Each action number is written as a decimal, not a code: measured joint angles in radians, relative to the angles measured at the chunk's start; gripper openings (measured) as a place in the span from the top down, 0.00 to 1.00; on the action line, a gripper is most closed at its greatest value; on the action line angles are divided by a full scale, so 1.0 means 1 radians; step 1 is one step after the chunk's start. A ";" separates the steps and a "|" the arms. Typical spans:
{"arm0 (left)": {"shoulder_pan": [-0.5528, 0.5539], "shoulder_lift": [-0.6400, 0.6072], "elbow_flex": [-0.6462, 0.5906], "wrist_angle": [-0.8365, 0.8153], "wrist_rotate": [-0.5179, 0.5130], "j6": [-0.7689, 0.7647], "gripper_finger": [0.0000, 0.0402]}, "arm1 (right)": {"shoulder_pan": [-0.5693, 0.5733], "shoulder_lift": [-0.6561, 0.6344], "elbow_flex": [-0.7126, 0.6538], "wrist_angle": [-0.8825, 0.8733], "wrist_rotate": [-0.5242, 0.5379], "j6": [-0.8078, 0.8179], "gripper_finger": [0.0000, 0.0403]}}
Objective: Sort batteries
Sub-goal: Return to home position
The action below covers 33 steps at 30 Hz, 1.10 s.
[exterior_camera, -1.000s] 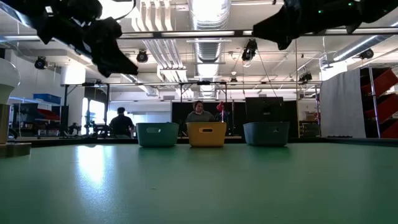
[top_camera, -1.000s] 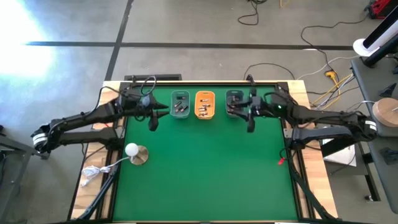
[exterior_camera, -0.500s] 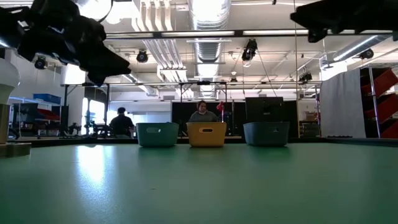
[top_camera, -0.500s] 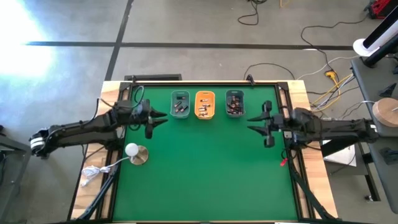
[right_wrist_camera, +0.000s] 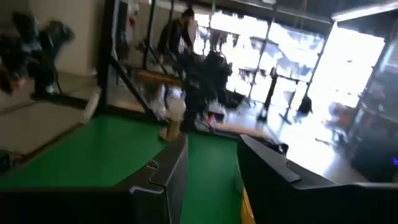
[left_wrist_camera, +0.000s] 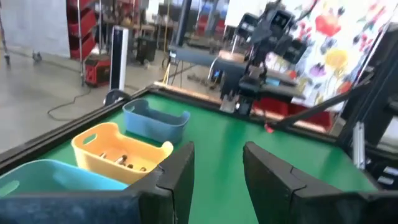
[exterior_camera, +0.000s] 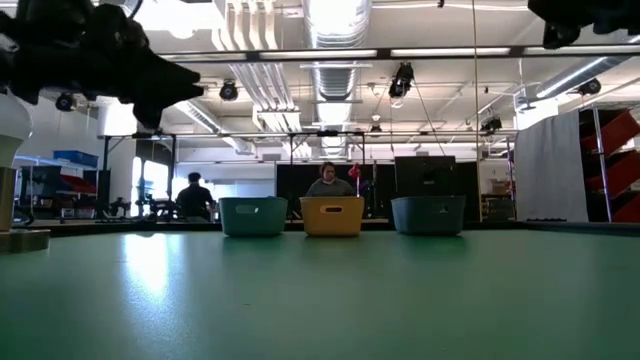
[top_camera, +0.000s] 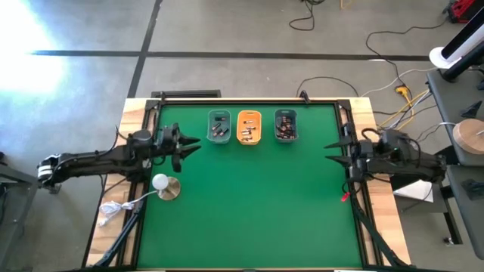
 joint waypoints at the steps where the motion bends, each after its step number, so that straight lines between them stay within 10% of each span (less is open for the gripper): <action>1: -0.022 -0.013 -0.024 0.033 -0.023 -0.010 0.71 | 0.000 0.000 -0.020 0.043 -0.018 -0.002 0.67; 8: -0.181 -0.056 -0.171 0.269 -0.244 -0.021 0.71 | 0.000 -0.046 -0.264 0.327 -0.081 0.114 0.70; 22: -0.213 -0.252 -0.171 0.100 -0.178 -0.005 0.71 | 0.003 -0.048 -0.215 0.249 -0.114 0.186 0.70; 33: -0.324 -0.349 -0.171 -0.057 -0.351 0.062 0.71 | 0.040 -0.047 -0.407 0.541 -0.127 0.206 0.71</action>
